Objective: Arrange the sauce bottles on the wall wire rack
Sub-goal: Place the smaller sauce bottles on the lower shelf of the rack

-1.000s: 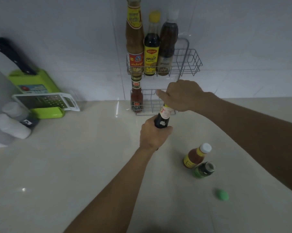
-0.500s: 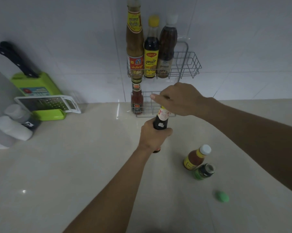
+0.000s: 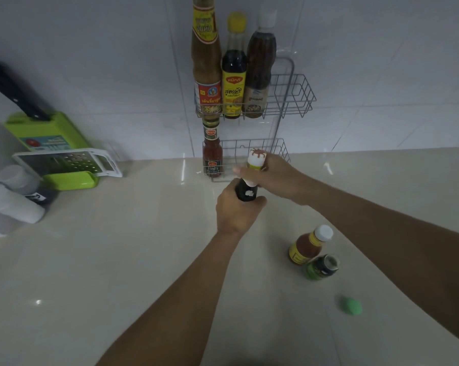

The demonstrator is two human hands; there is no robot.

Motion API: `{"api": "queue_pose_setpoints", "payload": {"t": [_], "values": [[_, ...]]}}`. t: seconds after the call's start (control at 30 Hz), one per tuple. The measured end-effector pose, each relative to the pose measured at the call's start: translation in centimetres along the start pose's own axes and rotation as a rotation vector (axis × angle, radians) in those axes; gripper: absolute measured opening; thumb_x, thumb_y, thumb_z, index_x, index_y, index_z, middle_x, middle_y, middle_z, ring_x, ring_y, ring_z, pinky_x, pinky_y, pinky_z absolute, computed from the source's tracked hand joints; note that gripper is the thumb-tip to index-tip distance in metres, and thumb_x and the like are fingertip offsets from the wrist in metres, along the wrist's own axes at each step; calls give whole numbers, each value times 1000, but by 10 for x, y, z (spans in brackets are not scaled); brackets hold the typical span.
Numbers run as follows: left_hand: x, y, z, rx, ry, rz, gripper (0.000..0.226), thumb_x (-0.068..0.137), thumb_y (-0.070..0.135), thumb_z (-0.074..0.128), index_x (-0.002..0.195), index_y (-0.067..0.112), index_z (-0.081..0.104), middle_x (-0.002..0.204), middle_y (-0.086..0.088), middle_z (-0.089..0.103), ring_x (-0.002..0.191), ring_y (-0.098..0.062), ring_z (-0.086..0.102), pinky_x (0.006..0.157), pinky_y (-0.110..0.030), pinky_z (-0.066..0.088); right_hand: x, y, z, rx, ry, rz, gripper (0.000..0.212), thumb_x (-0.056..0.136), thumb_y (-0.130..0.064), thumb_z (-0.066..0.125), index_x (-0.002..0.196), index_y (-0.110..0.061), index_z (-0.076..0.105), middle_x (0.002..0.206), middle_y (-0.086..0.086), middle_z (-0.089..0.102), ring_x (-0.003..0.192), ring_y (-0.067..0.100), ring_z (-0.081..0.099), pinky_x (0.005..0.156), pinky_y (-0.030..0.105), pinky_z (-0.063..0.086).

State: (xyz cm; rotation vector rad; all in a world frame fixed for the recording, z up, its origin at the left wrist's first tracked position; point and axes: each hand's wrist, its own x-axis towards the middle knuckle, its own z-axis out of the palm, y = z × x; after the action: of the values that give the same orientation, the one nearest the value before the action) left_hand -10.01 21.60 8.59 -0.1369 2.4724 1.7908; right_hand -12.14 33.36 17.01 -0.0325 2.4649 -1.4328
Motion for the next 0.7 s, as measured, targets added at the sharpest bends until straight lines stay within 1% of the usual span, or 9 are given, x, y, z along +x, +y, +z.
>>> {"api": "queue_pose_setpoints", "payload": {"t": [0.1,0.17,0.23,0.33,0.43,0.5,0.57,0.6,0.7], "values": [[8,8,2,-39,37,22,51,65,49,72,102,18,56,90,5,69,81,-18,69,68,-41,59,1,20,7,-39,2,-66,34,82,-39,77,111,-23,67,104,-7,71,97,8,66,87,30,53],[13,12,4,-105,41,30,55,65,42,75,101,14,46,95,-3,66,80,-21,67,67,-46,58,6,24,7,-14,79,-84,38,82,-33,78,116,-20,67,109,-5,70,102,11,65,93,35,53],[22,15,6,-165,9,45,64,62,40,79,103,11,39,101,-11,63,82,-24,66,64,-42,57,14,23,5,-16,117,-87,40,81,-30,79,116,-17,66,111,-3,70,104,15,66,95,36,53],[45,8,9,-213,-65,39,83,51,37,87,114,12,38,117,-14,61,104,-27,69,81,-46,61,27,20,-2,-55,216,-132,37,80,-28,81,111,-16,66,107,-4,70,101,14,66,85,19,51],[70,-8,7,-128,-26,22,96,45,34,88,126,15,40,124,-9,59,113,-23,66,94,-48,58,46,12,-8,-66,366,-182,34,79,-23,82,108,-12,68,98,-3,70,92,11,65,71,2,44],[79,-10,0,1,7,17,102,52,34,89,138,14,39,134,-10,52,125,-25,55,105,-46,51,60,9,-11,-93,417,-213,37,77,-22,82,109,-10,68,98,1,70,88,14,64,70,6,46],[85,-13,-5,91,-1,-31,107,65,23,88,151,11,25,144,-13,35,138,-28,36,116,-44,38,74,11,-9,-146,430,-243,39,74,-24,84,107,-10,67,97,7,68,83,20,62,70,23,50],[89,-16,-6,105,9,-40,109,68,19,86,154,11,20,146,-13,30,140,-29,31,117,-44,35,80,14,-6,-159,430,-257,38,73,-23,85,104,-10,67,95,7,67,79,19,60,68,26,48],[97,-21,-8,95,82,-47,108,66,13,84,153,12,22,145,-10,27,138,-28,30,116,-42,37,95,23,3,-141,416,-277,34,73,-18,85,101,-16,65,87,-3,61,74,11,53,66,14,38]]}}
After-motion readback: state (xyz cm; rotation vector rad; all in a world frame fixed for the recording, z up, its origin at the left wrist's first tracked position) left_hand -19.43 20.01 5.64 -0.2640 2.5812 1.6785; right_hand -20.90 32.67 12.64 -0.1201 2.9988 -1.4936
